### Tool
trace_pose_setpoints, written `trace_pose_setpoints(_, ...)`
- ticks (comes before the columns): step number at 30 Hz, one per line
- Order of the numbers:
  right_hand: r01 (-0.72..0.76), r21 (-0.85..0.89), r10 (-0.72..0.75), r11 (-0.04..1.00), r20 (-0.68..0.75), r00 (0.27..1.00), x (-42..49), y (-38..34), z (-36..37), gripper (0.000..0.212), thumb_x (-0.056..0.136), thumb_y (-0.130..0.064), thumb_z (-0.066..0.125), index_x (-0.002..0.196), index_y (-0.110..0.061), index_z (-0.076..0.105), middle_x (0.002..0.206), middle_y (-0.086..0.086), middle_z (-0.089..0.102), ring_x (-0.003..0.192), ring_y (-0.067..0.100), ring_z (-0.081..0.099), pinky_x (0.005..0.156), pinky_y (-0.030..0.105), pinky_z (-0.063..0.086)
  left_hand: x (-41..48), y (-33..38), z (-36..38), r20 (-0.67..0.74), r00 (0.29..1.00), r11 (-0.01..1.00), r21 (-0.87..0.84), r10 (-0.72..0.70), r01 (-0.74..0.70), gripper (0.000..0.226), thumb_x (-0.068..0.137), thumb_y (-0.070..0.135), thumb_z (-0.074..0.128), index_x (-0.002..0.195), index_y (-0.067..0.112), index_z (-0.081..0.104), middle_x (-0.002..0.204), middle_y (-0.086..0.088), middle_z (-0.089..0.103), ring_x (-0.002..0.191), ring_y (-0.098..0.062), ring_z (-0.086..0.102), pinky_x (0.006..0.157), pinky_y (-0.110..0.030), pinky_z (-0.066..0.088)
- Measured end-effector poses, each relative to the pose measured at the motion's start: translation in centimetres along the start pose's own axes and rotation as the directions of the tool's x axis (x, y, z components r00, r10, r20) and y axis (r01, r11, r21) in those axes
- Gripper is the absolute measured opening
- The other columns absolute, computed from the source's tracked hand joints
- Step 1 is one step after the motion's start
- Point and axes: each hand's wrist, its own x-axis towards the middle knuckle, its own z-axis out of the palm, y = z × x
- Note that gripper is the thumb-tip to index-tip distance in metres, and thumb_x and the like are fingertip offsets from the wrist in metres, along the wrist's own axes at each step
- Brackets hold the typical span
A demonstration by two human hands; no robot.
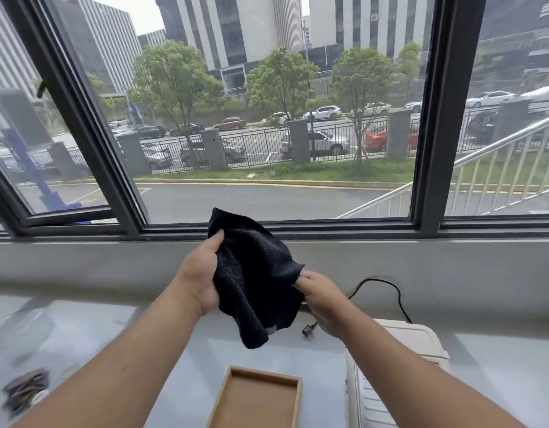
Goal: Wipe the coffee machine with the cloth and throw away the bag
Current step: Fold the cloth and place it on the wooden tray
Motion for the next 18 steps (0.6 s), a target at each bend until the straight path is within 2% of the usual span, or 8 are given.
trace_pose_setpoints(3, -0.026, 0.031, 0.027, 0.999, -0.032, 0.999, 0.4, 0.1, 1.0, 0.059, 0.083, -0.056, 0.072, 0.104, 0.000, 0.072, 0.095, 0.006, 0.078, 0.081, 0.018, 0.069, 0.072, 0.034, 0.051, 0.2, -0.3, -2.2, -0.085, 0.996, 1.000, 0.026, 0.008, -0.006, 0.054, 0.101, 0.058, 0.054, 0.105, 0.013, 0.085, 0.119, -0.017, 0.078, 0.101, -0.038, 0.078, 0.085, -0.052, 0.057)
trace_pose_setpoints(5, -0.076, 0.043, 0.078, 0.996, -0.047, 0.996, 0.7, 0.2, 1.5, 0.061, 0.092, -0.059, 0.064, 0.107, -0.001, 0.073, 0.091, 0.004, 0.076, 0.076, 0.017, 0.068, 0.064, 0.031, 0.049, 0.2, -0.5, -3.5, -0.142, 0.990, 0.999, 0.054, -0.001, 0.008, 0.055, 0.102, 0.056, 0.053, 0.104, 0.012, 0.085, 0.116, -0.018, 0.079, 0.098, -0.038, 0.079, 0.083, -0.050, 0.057)
trace_pose_setpoints(6, -0.110, 0.061, 0.113, 0.992, -0.047, 0.992, 0.8, 0.2, 1.7, 0.059, 0.097, -0.061, 0.059, 0.110, -0.006, 0.075, 0.095, 0.004, 0.078, 0.081, 0.017, 0.072, 0.065, 0.031, 0.052, 0.3, -0.7, -4.2, -0.172, 0.985, 0.998, 0.061, -0.006, 0.017, 0.055, 0.103, 0.055, 0.054, 0.108, 0.010, 0.084, 0.114, -0.018, 0.079, 0.096, -0.038, 0.079, 0.083, -0.050, 0.057)
trace_pose_setpoints(8, -0.152, 0.117, 0.158, 0.981, -0.049, 0.986, 1.1, 0.2, 2.0, 0.060, 0.099, -0.066, 0.051, 0.116, -0.014, 0.076, 0.108, 0.005, 0.080, 0.099, 0.022, 0.077, 0.084, 0.040, 0.061, 0.6, -1.0, -5.4, -0.222, 0.975, 0.994, 0.105, -0.015, 0.039, 0.051, 0.104, 0.053, 0.055, 0.115, 0.009, 0.078, 0.111, -0.018, 0.080, 0.093, -0.038, 0.080, 0.081, -0.049, 0.058)
trace_pose_setpoints(10, -0.179, 0.166, 0.194, 0.970, -0.082, 0.978, 1.2, -0.3, 2.4, 0.066, 0.097, -0.070, 0.050, 0.116, -0.012, 0.075, 0.109, 0.008, 0.080, 0.103, 0.026, 0.077, 0.100, 0.047, 0.057, 1.0, -1.5, -6.5, -0.255, 0.967, 0.981, 0.178, -0.029, 0.077, 0.047, 0.105, 0.051, 0.055, 0.122, 0.011, 0.073, 0.108, -0.016, 0.081, 0.093, -0.039, 0.080, 0.079, -0.048, 0.060)
trace_pose_setpoints(13, -0.229, 0.205, 0.258, 0.952, -0.125, 0.958, 1.5, -0.8, 3.0, 0.072, 0.096, -0.071, 0.051, 0.116, -0.005, 0.072, 0.107, 0.012, 0.080, 0.101, 0.030, 0.077, 0.102, 0.049, 0.056, 1.6, -2.3, -8.0, -0.227, 0.968, 0.960, 0.230, -0.104, 0.157, 0.041, 0.106, 0.045, 0.058, 0.121, 0.010, 0.072, 0.102, -0.016, 0.082, 0.087, -0.035, 0.081, 0.074, -0.044, 0.060)
trace_pose_setpoints(15, -0.249, 0.207, 0.276, 0.946, -0.111, 0.955, 1.6, -1.1, 3.2, 0.068, 0.098, -0.066, 0.055, 0.116, -0.002, 0.073, 0.110, 0.015, 0.079, 0.102, 0.030, 0.076, 0.100, 0.046, 0.057, 2.1, -2.5, -8.8, -0.180, 0.972, 0.950, 0.244, -0.152, 0.194, 0.038, 0.103, 0.041, 0.063, 0.120, 0.008, 0.073, 0.105, -0.016, 0.082, 0.090, -0.033, 0.081, 0.077, -0.043, 0.060)
trace_pose_setpoints(18, -0.230, 0.159, 0.240, 0.960, -0.049, 0.969, 1.4, -1.4, 3.3, 0.043, 0.097, -0.045, 0.062, 0.108, -0.006, 0.075, 0.104, 0.015, 0.074, 0.094, 0.028, 0.071, 0.082, 0.037, 0.057, 3.3, -2.6, -10.1, -0.046, 0.985, 0.948, 0.266, -0.169, 0.175, 0.032, 0.101, 0.021, 0.063, 0.126, 0.004, 0.073, 0.113, -0.018, 0.080, 0.097, -0.032, 0.079, 0.086, -0.043, 0.058)
